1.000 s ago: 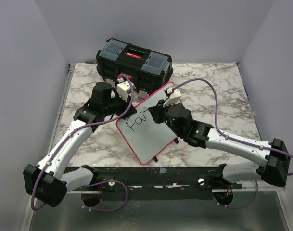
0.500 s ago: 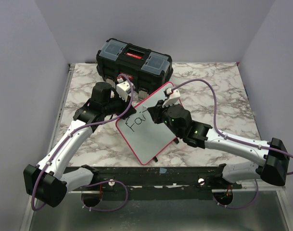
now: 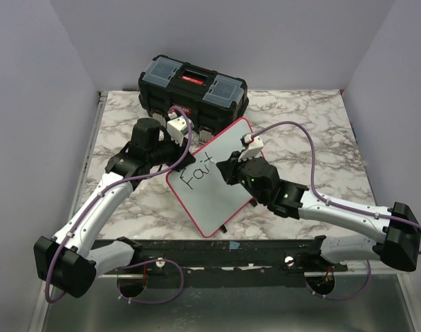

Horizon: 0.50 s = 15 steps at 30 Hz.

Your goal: Write a sentence on the whiteboard

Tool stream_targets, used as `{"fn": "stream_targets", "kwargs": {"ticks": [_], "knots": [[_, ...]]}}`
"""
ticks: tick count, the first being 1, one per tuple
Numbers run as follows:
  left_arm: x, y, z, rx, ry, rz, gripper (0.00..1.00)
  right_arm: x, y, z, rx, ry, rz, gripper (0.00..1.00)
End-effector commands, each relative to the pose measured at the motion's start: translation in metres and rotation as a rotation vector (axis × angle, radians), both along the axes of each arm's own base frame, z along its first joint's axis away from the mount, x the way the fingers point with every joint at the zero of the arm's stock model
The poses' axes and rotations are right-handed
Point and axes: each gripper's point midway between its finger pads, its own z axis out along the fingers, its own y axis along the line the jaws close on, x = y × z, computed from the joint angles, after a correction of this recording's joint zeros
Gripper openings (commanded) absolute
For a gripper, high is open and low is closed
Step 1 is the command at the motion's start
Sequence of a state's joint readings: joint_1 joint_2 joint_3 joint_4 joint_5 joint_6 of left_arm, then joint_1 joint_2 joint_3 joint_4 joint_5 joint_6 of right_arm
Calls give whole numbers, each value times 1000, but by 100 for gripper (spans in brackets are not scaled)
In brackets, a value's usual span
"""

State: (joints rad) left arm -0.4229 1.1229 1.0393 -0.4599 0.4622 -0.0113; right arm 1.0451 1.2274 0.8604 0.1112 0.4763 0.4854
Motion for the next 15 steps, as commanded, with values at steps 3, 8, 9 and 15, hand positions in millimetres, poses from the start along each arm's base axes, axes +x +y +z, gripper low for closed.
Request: {"fn": "stream_targets", "kwargs": {"ticks": [3, 8, 9, 15], "knots": [[4, 0, 18, 3, -109, -18, 0, -8, -10, -36, -65, 72, 8, 1], [4, 0, 17, 4, -106, -18, 0, -11, -16, -44, -78, 84, 0, 1], [4, 0, 17, 4, -105, -18, 0, -11, -16, -46, -82, 87, 1, 1], [5, 0, 17, 5, -108, -18, 0, -12, -22, -51, -97, 92, -15, 1]]}}
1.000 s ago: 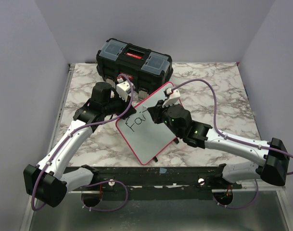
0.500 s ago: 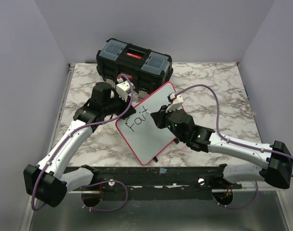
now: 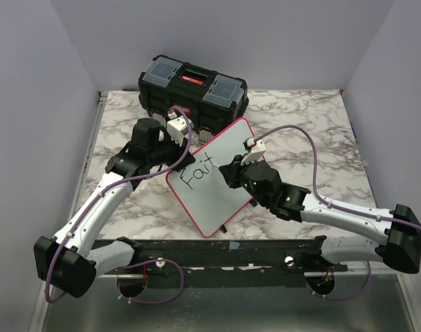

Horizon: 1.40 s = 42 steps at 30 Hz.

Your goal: Write a sentence on the whiteboard

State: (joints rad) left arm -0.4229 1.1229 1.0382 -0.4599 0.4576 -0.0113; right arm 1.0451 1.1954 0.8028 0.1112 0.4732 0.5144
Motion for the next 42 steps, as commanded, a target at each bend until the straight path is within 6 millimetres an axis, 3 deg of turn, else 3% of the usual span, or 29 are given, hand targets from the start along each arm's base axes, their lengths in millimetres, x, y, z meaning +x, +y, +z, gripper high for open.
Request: {"fn": "stream_targets", "kwargs": {"ticks": [1, 21, 42], "knots": [[4, 0, 18, 3, -107, -23, 0, -5, -14, -36, -104, 64, -13, 1], [4, -1, 18, 2, -107, -23, 0, 15, -21, -6, -184, -26, -86, 1], [4, 0, 18, 9, -110, -18, 0, 29, -19, 50, -119, -115, -101, 1]]}}
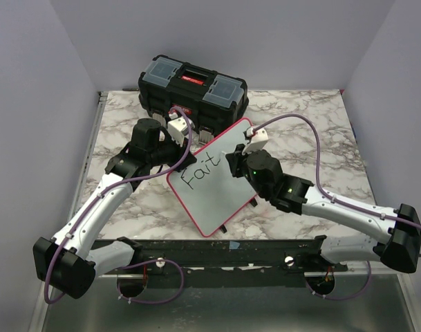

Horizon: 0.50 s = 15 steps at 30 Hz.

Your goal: Write a sentence on the whiteboard

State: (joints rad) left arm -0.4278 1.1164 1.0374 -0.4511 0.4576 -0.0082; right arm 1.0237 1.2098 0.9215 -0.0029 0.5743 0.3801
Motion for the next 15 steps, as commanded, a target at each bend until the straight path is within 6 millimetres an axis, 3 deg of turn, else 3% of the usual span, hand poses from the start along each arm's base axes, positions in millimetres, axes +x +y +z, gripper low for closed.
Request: {"fn": "stream_targets", "kwargs": {"ticks": [1, 8, 15], "knots": [[5, 2, 14, 13, -95, -12, 0, 9, 3, 24, 16, -35, -10, 1], [5, 1, 15, 11, -95, -14, 0, 17, 18, 35, 40, -50, -1, 1], [4, 1, 16, 8, -98, -17, 0, 18, 21, 22, 30, -24, 0, 1]]}}
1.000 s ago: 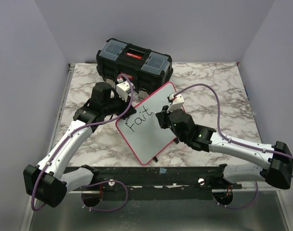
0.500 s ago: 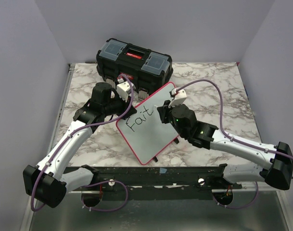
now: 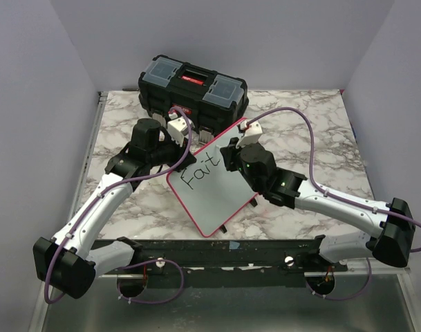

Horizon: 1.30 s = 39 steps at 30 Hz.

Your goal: Write a sentence on the whiteboard

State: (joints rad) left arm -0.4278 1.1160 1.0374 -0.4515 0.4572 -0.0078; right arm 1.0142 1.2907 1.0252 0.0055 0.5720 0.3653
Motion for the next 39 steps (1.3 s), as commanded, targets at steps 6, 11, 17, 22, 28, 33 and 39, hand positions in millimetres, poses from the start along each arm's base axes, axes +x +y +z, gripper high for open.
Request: {"fn": "stream_targets", "kwargs": {"ticks": [6, 11, 17, 22, 28, 33, 39], "knots": [[4, 1, 17, 6, -99, -18, 0, -2, -1, -11, 8, 23, 0, 1], [3, 1, 18, 6, -101, -20, 0, -8, -7, -23, 4, 49, 3, 1], [3, 1, 17, 5, -100, -20, 0, -17, -16, -41, -22, 93, 7, 1], [4, 1, 17, 7, -99, -17, 0, -23, -22, -54, -20, 122, 7, 1], [4, 1, 16, 8, -99, -18, 0, -28, -26, -62, -16, 141, 8, 1], [3, 1, 16, 8, -99, -18, 0, -27, -26, -60, -10, 140, 5, 1], [3, 1, 17, 8, -100, -17, 0, -23, -19, -51, -5, 126, 10, 1]]}}
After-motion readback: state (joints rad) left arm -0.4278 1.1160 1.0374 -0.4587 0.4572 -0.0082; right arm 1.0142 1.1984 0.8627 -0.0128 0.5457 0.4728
